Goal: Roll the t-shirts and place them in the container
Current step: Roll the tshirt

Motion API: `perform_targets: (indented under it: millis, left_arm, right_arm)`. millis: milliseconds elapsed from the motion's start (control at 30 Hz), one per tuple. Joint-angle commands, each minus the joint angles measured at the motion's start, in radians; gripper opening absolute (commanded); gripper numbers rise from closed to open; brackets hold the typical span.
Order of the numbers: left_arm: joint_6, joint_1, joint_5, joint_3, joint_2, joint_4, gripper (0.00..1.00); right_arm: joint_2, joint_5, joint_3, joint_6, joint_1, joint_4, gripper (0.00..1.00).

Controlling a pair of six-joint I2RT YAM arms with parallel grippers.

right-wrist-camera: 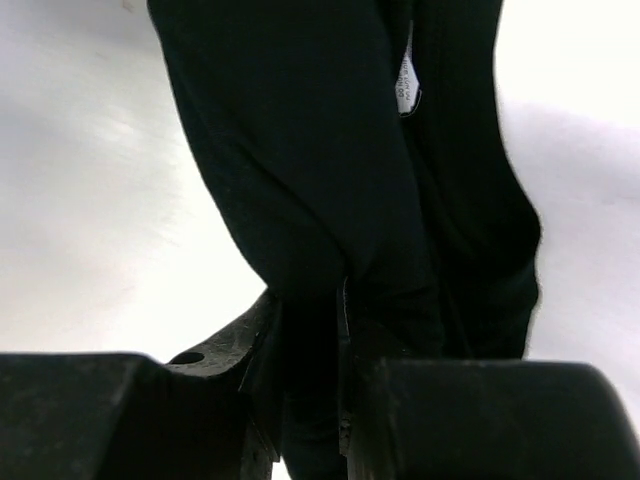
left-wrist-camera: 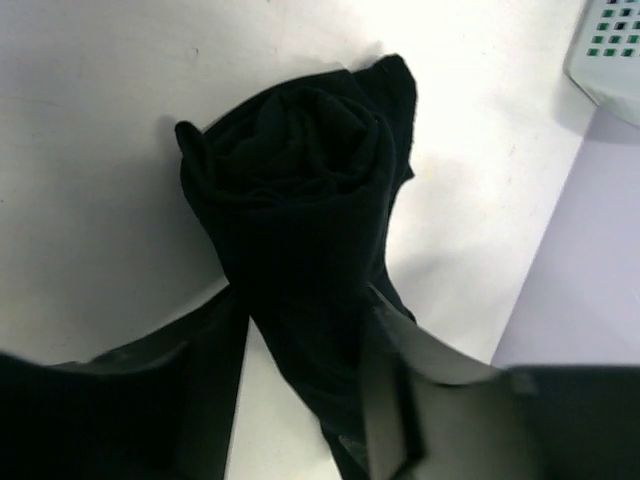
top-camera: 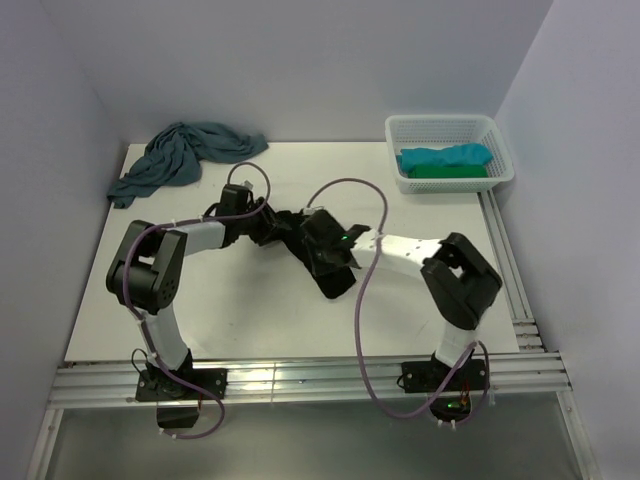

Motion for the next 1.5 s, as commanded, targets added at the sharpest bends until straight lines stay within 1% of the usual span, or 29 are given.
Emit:
perform_targets:
  millis: [0, 33, 67, 100, 133, 167, 200, 267, 300, 367, 400, 567, 633, 667, 733, 767, 900, 1033, 1067, 1167, 1233, 1267, 1300, 1400, 1467]
  left_arm:
    - [-0.023, 0.026, 0.068, -0.045, -0.037, 0.081, 0.52]
    - [-0.031, 0.031, 0.074, -0.056, -0.052, 0.119, 0.54]
    - [-0.034, 0.035, 0.082, -0.067, -0.063, 0.150, 0.56]
    - [-0.040, 0.046, 0.105, -0.096, -0.074, 0.181, 0.67]
    - [-0.049, 0.051, 0.112, -0.110, -0.099, 0.211, 0.82]
    - [-0.051, 0.060, 0.117, -0.128, -0.110, 0.260, 0.94]
    - [-0.052, 0.063, 0.126, -0.136, -0.120, 0.280, 1.00]
    - [-0.048, 0.064, 0.143, -0.150, -0.143, 0.325, 0.99]
    - [-0.046, 0.066, 0.151, -0.151, -0.149, 0.342, 0.99]
    - [-0.042, 0.067, 0.169, -0.159, -0.156, 0.374, 1.00]
    - [-0.040, 0.067, 0.177, -0.156, -0.155, 0.376, 1.00]
    - [-0.009, 0.064, 0.209, -0.153, -0.094, 0.408, 0.99]
    - [0.015, 0.058, 0.215, -0.141, -0.060, 0.396, 0.99]
    - [0.023, 0.051, 0.212, -0.132, -0.051, 0.391, 0.98]
    - [0.047, 0.040, 0.200, -0.128, -0.038, 0.374, 0.98]
    - [0.056, 0.029, 0.195, -0.124, -0.035, 0.361, 0.98]
    - [0.098, 0.011, 0.160, -0.133, -0.049, 0.313, 0.98]
    - [0.100, 0.006, 0.171, -0.133, -0.032, 0.322, 0.99]
    - [0.098, 0.000, 0.172, -0.119, -0.022, 0.321, 0.99]
    - [0.096, -0.014, 0.159, -0.081, 0.012, 0.299, 0.99]
    - [0.119, -0.021, 0.137, -0.046, 0.043, 0.247, 0.99]
    - [0.132, -0.028, 0.113, -0.005, 0.055, 0.224, 0.98]
    - [0.159, -0.032, 0.096, 0.014, 0.069, 0.172, 0.98]
    - [0.202, -0.049, 0.042, 0.076, 0.096, 0.112, 0.98]
    - [0.213, -0.057, 0.027, 0.106, 0.110, 0.091, 0.95]
  right_arm:
    - [-0.051, -0.448, -0.135, 0.126, -0.091, 0.209, 0.00]
    - [-0.049, -0.501, -0.183, 0.140, -0.109, 0.243, 0.00]
    - [-0.049, -0.610, -0.207, 0.158, -0.146, 0.328, 0.00]
    - [-0.051, -0.660, -0.267, 0.207, -0.166, 0.382, 0.00]
    - [-0.049, -0.702, -0.295, 0.238, -0.186, 0.437, 0.00]
    - [-0.037, -0.798, -0.319, 0.270, -0.228, 0.540, 0.00]
    - [-0.030, -0.834, -0.362, 0.328, -0.249, 0.589, 0.00]
    - [-0.008, -0.903, -0.387, 0.374, -0.279, 0.684, 0.00]
    - [0.013, -0.947, -0.398, 0.401, -0.304, 0.703, 0.00]
    - [0.035, -0.983, -0.403, 0.413, -0.321, 0.735, 0.00]
    - [0.062, -1.025, -0.406, 0.427, -0.333, 0.745, 0.00]
    - [0.145, -1.086, -0.418, 0.456, -0.368, 0.774, 0.00]
    - [0.162, -1.096, -0.406, 0.445, -0.385, 0.753, 0.00]
    - [0.173, -1.092, -0.397, 0.418, -0.391, 0.699, 0.00]
    - [0.182, -1.096, -0.373, 0.402, -0.401, 0.667, 0.00]
    - [0.191, -1.093, -0.364, 0.380, -0.404, 0.618, 0.00]
    - [0.217, -1.101, -0.315, 0.344, -0.425, 0.532, 0.00]
    - [0.237, -1.090, -0.263, 0.272, -0.434, 0.412, 0.00]
    - [0.245, -1.089, -0.254, 0.249, -0.436, 0.369, 0.00]
    - [0.257, -1.086, -0.234, 0.223, -0.441, 0.309, 0.00]
    - [0.260, -1.081, -0.228, 0.214, -0.451, 0.285, 0.00]
    - [0.259, -1.076, -0.225, 0.198, -0.453, 0.253, 0.00]
    - [0.256, -1.070, -0.219, 0.189, -0.456, 0.237, 0.00]
    - [0.247, -1.064, -0.223, 0.180, -0.456, 0.216, 0.00]
    - [0.253, -1.064, -0.217, 0.169, -0.459, 0.196, 0.00]
